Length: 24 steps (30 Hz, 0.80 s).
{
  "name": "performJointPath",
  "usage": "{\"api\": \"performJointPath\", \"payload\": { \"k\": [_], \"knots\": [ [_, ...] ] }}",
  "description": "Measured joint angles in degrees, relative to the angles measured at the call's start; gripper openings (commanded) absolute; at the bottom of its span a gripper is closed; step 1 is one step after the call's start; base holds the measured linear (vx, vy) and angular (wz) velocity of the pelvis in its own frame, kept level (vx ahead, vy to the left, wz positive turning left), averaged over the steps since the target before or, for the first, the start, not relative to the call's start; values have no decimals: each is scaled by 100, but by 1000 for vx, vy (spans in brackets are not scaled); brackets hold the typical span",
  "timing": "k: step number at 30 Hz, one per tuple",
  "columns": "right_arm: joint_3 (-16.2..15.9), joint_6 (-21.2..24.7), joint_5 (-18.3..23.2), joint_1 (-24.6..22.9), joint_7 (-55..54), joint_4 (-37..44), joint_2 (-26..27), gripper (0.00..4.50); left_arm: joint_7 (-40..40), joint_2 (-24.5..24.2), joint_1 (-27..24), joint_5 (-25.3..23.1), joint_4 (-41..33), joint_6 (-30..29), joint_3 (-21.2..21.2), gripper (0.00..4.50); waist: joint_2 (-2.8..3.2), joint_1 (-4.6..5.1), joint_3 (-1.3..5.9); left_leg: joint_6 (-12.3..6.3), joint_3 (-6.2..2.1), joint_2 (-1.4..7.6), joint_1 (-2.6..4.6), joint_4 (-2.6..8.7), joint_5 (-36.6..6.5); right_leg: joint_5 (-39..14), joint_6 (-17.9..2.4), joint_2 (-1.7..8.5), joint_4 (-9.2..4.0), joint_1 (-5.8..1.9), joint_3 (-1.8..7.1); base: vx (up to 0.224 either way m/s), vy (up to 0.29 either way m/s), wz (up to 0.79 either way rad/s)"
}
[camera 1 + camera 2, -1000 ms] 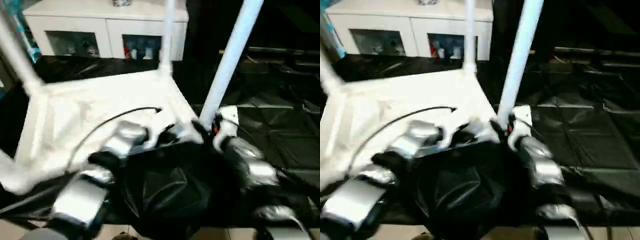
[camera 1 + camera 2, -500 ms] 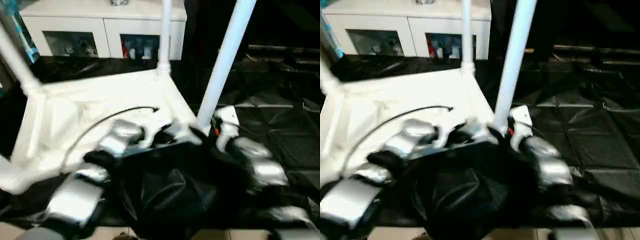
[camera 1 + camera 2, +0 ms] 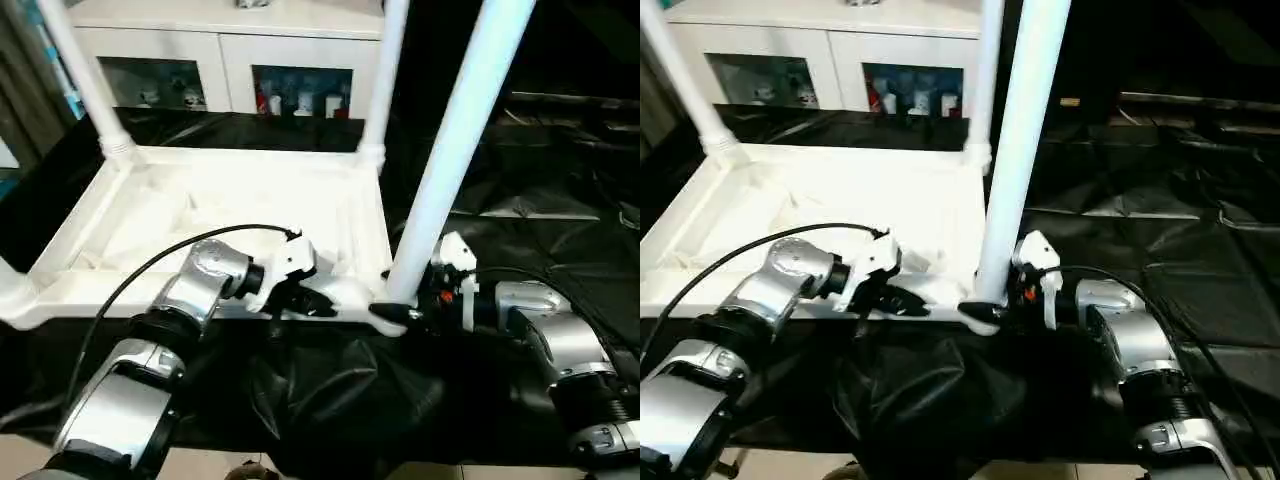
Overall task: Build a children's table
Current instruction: Rotate leg to tighten
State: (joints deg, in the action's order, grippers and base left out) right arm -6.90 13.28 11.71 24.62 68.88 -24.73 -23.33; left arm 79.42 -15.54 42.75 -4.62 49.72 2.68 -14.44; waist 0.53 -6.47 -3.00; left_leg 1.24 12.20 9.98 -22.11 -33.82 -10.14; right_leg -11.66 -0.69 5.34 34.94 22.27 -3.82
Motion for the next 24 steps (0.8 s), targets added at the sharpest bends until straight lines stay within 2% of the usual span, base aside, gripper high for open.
{"api": "performJointPath", "payload": {
  "k": [4,9,12,13,15,19,24],
  "knots": [
    [-4,69,8,-25,10,77,2,273,27,-26,-47,-1,-105,-11,-1,0,0,-2,0,0,0,0,-1,0,0,0,0,0,0,1,-1,0,0,0],
    [84,44,-15,-91,-318,69,157,266,-237,27,-47,-18,-41,-3,16,0,-1,-1,0,0,0,0,2,-1,0,0,0,0,2,0,0,0,0,0],
    [416,-142,-80,-64,-1295,-236,545,265,-895,211,88,-123,226,-2,87,0,-5,42,1,1,0,-1,12,-5,0,9,-12,0,4,-5,4,0,0,0],
    [640,-201,-122,1,-1937,-421,796,265,-1343,384,218,-192,419,-44,116,0,-8,84,1,2,0,-2,14,-8,0,14,-19,1,4,-7,5,0,0,0],
    [806,-246,-139,88,-2613,-594,980,265,-1798,595,321,-223,578,-144,125,0,-7,131,1,2,0,-8,18,-7,0,17,-24,4,0,-12,8,0,0,0],
    [1098,-279,-223,328,-3774,-893,1385,265,-2563,944,524,-314,875,-317,197,0,-5,146,2,2,-1,-8,29,-5,0,12,-9,5,0,-20,7,0,0,0],
    [1260,-502,-361,624,-4676,-1324,1662,265,-3153,1233,756,-328,1246,-408,260,0,4,150,8,2,-1,-10,33,-4,0,18,-19,5,-4,-26,9,0,0,0]
  ]
}}
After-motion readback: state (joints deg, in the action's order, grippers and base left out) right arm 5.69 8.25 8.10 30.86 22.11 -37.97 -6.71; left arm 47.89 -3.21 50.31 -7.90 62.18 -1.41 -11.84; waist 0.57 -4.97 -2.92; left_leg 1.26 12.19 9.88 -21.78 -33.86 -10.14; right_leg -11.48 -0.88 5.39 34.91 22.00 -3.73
